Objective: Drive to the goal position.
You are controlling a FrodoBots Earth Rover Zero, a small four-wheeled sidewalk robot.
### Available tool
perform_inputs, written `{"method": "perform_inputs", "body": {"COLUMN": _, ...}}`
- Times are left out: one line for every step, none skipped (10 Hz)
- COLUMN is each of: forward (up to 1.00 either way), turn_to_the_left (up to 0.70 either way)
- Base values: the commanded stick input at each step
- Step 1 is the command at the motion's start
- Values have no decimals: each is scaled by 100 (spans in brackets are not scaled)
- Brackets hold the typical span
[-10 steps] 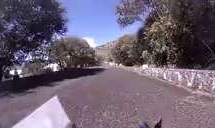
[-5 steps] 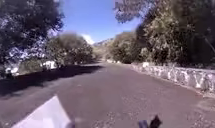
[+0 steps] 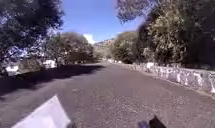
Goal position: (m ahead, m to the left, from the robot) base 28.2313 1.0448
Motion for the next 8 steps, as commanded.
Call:
{"method": "perform_inputs", "body": {"forward": 70, "turn_to_the_left": 0}}
{"method": "perform_inputs", "body": {"forward": 70, "turn_to_the_left": 0}}
{"method": "perform_inputs", "body": {"forward": 70, "turn_to_the_left": 0}}
{"method": "perform_inputs", "body": {"forward": 70, "turn_to_the_left": 0}}
{"method": "perform_inputs", "body": {"forward": 70, "turn_to_the_left": 0}}
{"method": "perform_inputs", "body": {"forward": 70, "turn_to_the_left": 0}}
{"method": "perform_inputs", "body": {"forward": 70, "turn_to_the_left": 0}}
{"method": "perform_inputs", "body": {"forward": 70, "turn_to_the_left": 0}}
